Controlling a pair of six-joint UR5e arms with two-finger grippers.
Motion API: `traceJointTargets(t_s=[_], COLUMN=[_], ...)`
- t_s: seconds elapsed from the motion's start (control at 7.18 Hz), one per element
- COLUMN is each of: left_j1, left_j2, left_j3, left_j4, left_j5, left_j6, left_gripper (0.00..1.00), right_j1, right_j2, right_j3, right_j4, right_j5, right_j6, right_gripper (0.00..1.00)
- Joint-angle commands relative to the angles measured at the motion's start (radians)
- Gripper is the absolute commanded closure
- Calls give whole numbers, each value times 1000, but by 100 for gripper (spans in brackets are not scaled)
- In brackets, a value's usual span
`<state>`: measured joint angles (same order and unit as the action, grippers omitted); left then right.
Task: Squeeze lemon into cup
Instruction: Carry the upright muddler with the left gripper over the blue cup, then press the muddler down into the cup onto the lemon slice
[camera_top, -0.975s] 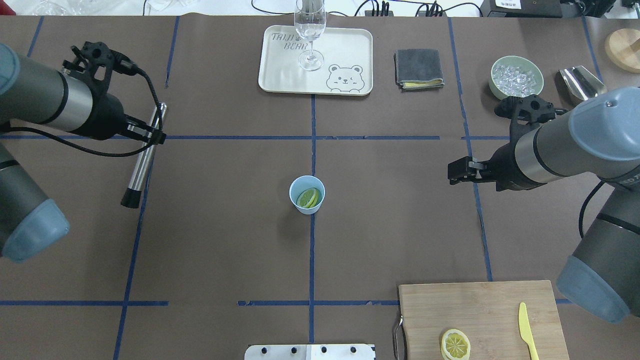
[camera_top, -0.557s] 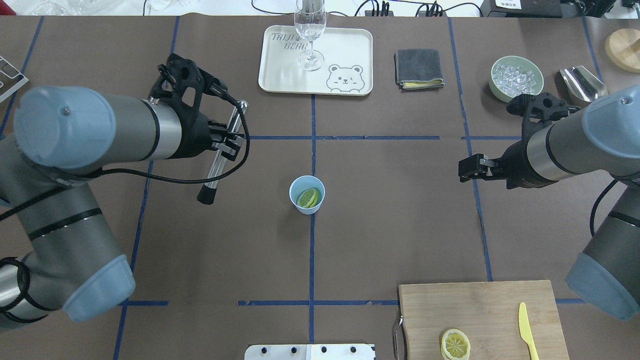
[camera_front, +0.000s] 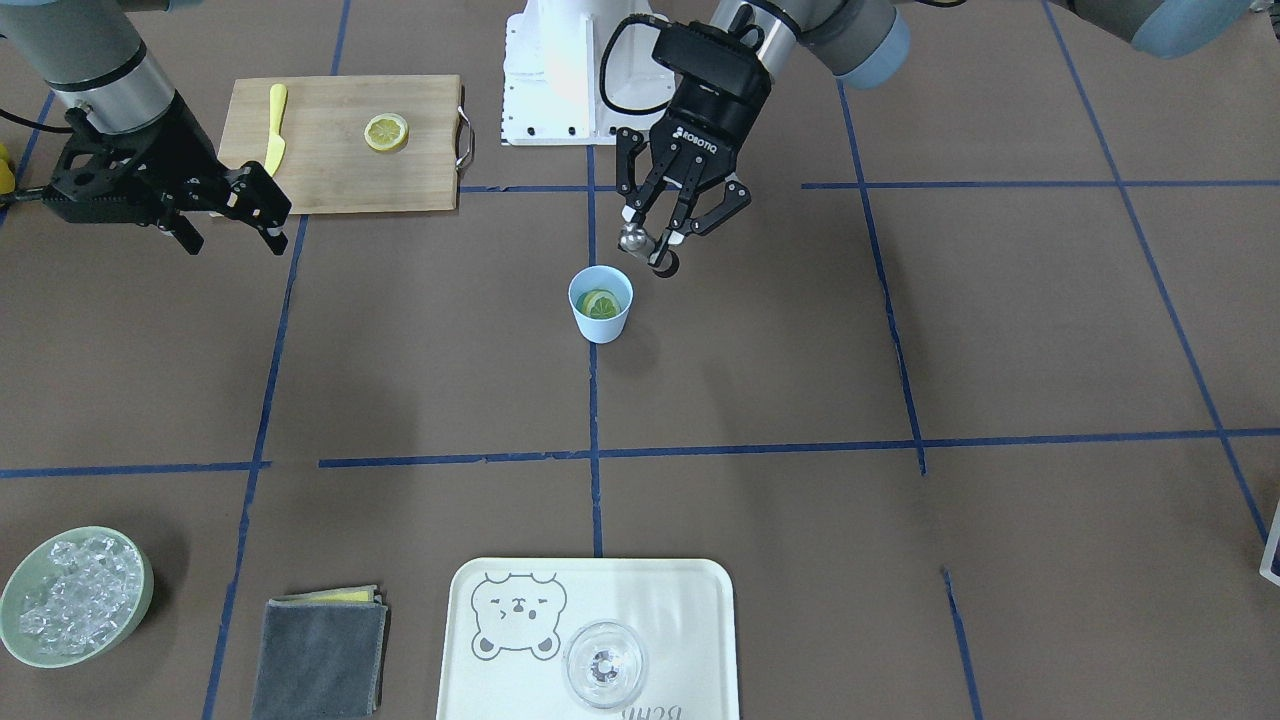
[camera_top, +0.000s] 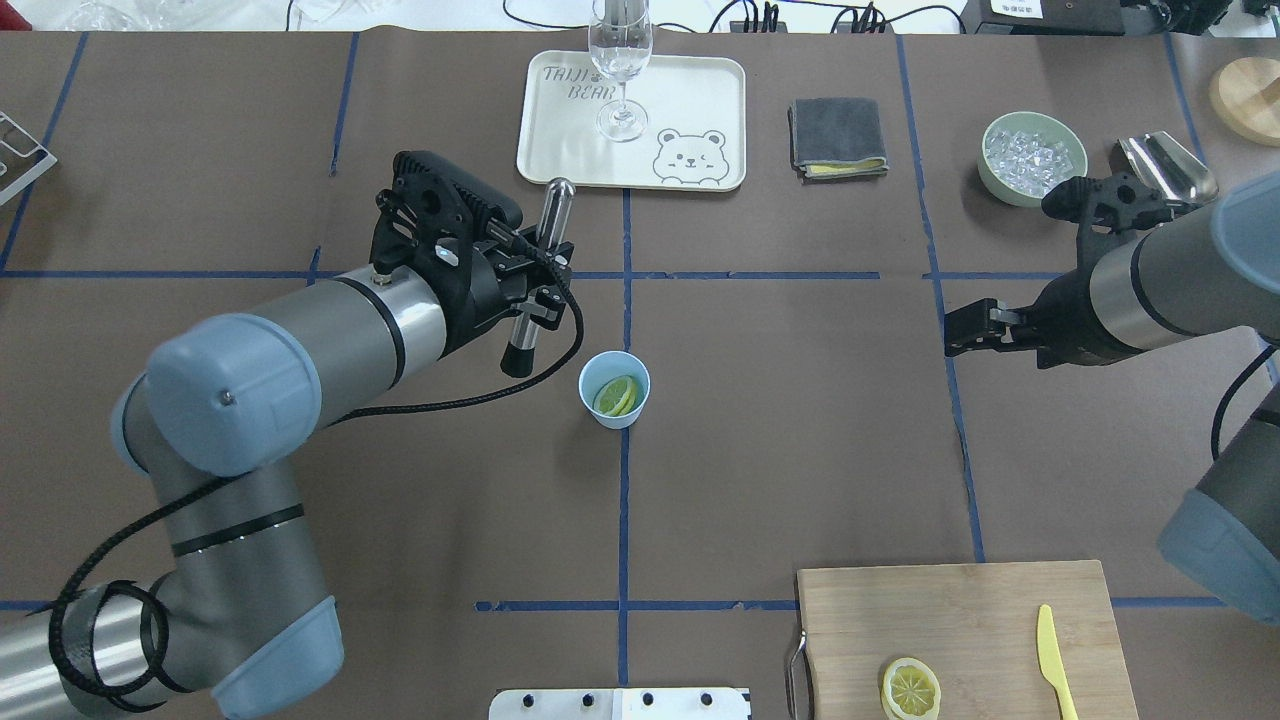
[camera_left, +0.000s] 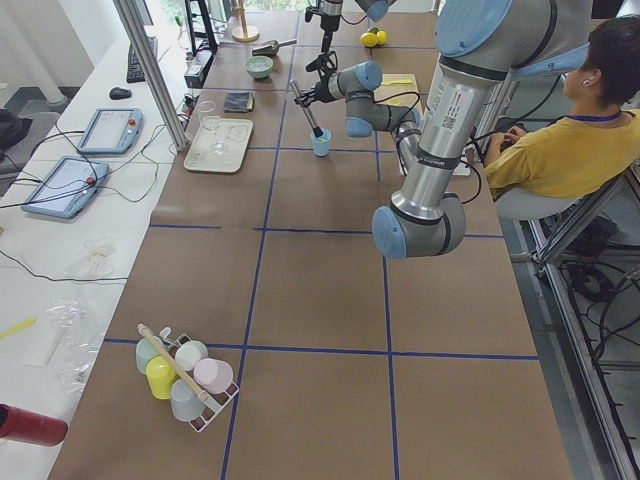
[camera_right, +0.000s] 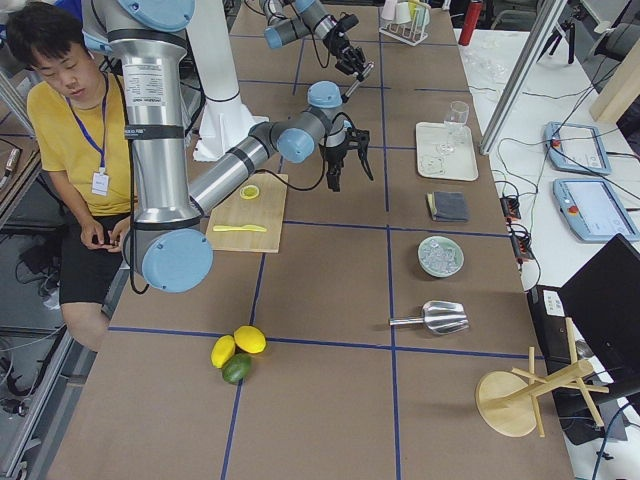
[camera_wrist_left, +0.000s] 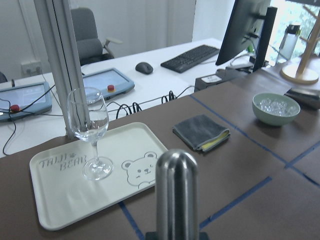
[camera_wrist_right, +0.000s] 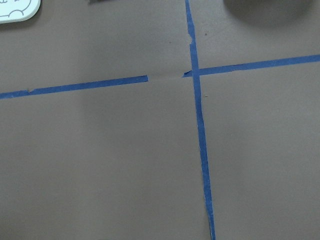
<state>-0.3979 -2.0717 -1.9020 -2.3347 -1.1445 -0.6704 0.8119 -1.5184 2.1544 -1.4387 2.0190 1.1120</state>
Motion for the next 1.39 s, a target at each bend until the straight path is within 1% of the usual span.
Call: traceJointTargets(t_s=[0.0, 0.14, 0.28, 0.56, 0.98, 1.11, 1.25], left_j1=[45, 109, 126, 143, 155, 184, 188], left_j2=[-7, -7, -28, -92, -93, -90, -91], left_j3=[29, 40, 73, 156, 201, 219, 271], left_j4=[-142, -161, -164, -166, -190, -231, -285], left_j5=[172, 307, 353, 359, 361, 377, 400], left_j6=[12, 21, 20, 17, 17, 15, 15], left_gripper=[100, 100, 100, 100, 100, 100, 100], right_j1=[18, 18, 18, 16, 13, 13, 13], right_j2=[-23, -54, -58, -60, -48, -45, -43], right_j3=[2, -1, -1, -4, -18, -18, -18], right_j4=[21, 73, 84, 86, 86, 86, 86], right_j5=[23, 32, 35, 43, 44, 44, 43], right_j6=[-26, -24, -24, -21, -21, -18, -20], right_gripper=[0, 0, 0, 0, 0, 0, 0])
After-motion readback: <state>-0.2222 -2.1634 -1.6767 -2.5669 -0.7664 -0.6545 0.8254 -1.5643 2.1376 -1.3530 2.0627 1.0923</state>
